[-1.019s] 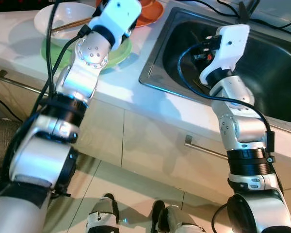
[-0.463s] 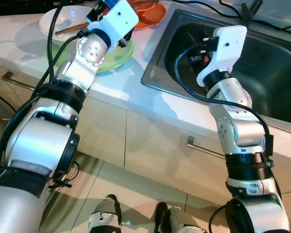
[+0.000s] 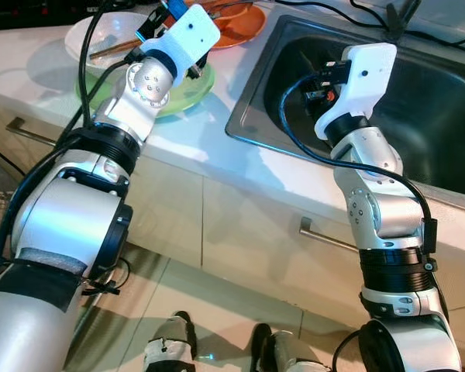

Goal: Kitchen organization

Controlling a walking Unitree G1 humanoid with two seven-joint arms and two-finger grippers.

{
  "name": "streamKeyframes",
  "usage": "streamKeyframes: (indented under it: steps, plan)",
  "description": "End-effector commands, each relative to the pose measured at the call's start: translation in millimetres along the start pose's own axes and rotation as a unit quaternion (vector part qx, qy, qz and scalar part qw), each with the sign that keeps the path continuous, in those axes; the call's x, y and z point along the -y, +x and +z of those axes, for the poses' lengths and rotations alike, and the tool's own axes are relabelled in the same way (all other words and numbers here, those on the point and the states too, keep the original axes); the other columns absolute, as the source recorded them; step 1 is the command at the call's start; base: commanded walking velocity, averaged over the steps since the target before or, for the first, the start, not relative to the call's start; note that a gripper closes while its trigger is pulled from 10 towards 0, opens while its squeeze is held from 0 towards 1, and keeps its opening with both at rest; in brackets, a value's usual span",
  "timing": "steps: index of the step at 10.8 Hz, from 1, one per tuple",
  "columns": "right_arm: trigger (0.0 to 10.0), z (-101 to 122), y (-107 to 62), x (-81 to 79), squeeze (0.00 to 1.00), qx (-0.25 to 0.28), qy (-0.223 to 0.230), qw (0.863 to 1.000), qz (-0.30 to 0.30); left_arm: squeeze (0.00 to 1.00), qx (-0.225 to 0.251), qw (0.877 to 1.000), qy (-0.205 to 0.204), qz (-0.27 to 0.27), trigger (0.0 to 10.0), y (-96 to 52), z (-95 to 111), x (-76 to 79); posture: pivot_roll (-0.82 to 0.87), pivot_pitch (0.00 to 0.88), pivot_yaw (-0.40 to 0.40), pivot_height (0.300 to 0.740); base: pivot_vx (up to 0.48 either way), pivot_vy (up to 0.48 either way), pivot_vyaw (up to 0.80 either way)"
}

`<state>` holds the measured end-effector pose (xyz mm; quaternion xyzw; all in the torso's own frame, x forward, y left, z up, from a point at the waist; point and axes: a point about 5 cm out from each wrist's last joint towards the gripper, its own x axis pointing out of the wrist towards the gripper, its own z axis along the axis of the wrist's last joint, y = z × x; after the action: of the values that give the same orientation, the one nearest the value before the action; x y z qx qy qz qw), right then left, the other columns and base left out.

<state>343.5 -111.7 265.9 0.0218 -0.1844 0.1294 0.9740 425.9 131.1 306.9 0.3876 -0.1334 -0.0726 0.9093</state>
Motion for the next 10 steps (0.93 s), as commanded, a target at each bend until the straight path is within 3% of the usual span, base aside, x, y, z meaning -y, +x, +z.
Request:
streamKeyframes:
  steps: [1, 2, 4, 7, 10]
  plan:
    - [10.0, 3, -3.4, 3.0, 0.0, 0.003, 0.0, 1.0, -0.008, 0.0, 0.015, 0.999, -0.035, 0.004, 10.0, 0.2, 5, 1.1, 0.08, 0.178, -0.028, 0.74, 0.0, 0.0, 0.0]
    - [10.0, 3, -3.2, 3.4, 0.0, 0.003, 0.001, 1.0, -0.009, 0.0, 0.019, 0.998, -0.06, 0.01, 10.0, -0.8, 4, 2.3, 0.09, 0.184, -0.029, 0.74, 0.0, 0.0, 0.0]
    - [10.0, 1, -2.2, 0.7, 0.0, 0.001, 0.005, 1.0, -0.004, 0.0, 0.038, 0.987, -0.149, 0.05, 10.0, -4.5, 7, -1.0, 0.11, 0.194, -0.033, 0.74, 0.0, 0.0, 0.0]
    - [10.0, 1, -2.5, -0.4, 0.0, 0.0, 0.008, 1.0, -0.003, 0.0, 0.043, 0.975, -0.202, 0.079, 10.0, -14.5, 7, 1.1, 0.11, 0.206, -0.029, 0.74, 0.0, 0.0, 0.0]
    - [10.0, 1, -3.7, -0.6, 0.0, 0.0, 0.009, 1.0, -0.007, 0.0, 0.02, 0.964, -0.257, 0.061, 10.0, -32.3, -2, 20.1, 0.11, 0.217, -0.018, 0.74, 0.0, 0.0, 0.0]
